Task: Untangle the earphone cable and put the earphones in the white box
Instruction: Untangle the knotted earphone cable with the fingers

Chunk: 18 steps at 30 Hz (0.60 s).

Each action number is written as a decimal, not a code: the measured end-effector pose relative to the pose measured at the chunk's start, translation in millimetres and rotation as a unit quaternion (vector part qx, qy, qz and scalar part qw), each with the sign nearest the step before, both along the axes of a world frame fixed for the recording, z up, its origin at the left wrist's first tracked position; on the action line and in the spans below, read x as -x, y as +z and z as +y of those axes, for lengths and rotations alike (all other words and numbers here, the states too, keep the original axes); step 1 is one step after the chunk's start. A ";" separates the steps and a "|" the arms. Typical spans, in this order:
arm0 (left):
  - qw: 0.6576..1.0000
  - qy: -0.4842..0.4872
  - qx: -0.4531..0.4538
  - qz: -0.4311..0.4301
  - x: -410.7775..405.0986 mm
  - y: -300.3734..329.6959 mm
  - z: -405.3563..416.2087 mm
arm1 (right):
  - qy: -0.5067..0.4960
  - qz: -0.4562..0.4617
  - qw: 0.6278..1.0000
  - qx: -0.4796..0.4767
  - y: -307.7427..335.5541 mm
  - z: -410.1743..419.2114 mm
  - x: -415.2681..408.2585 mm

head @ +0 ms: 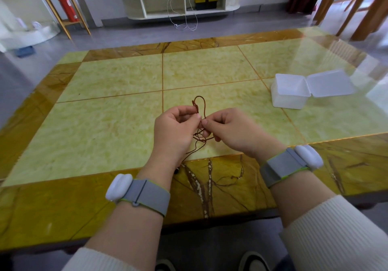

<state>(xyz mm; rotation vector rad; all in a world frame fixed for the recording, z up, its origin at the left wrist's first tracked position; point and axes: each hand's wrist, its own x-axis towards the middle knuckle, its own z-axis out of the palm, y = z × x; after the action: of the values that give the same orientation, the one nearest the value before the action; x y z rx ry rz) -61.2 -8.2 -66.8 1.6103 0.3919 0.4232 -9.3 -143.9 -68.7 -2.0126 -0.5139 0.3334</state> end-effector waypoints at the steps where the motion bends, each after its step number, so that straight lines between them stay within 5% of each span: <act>1: 1.000 0.017 -0.003 -0.004 -0.3 0.5 0.6 | -0.006 0.006 1.000 -0.001 0.3 0.0 -0.2; 5: 0.992 0.103 0.066 -0.037 -1.7 5.8 7.2 | -0.030 0.032 0.999 0.018 -1.2 -3.8 -2.7; 8: 0.991 0.062 0.115 -0.017 -0.5 7.7 7.2 | -0.051 0.040 0.998 -0.019 -1.3 -3.5 -3.7; 12: 0.998 -0.042 0.035 0.041 1.8 0.3 -0.4 | -0.065 0.033 0.995 -0.067 2.0 -2.1 -3.8; 18: 0.999 -0.035 -0.010 0.015 1.9 -1.1 -1.3 | -0.043 0.054 0.995 -0.075 2.4 -2.1 -2.5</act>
<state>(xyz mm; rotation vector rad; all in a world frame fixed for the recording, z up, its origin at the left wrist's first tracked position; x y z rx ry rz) -63.0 -9.5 -67.9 1.6470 0.3538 0.3504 -6.9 -146.0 -66.3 -1.8541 -0.3717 0.3386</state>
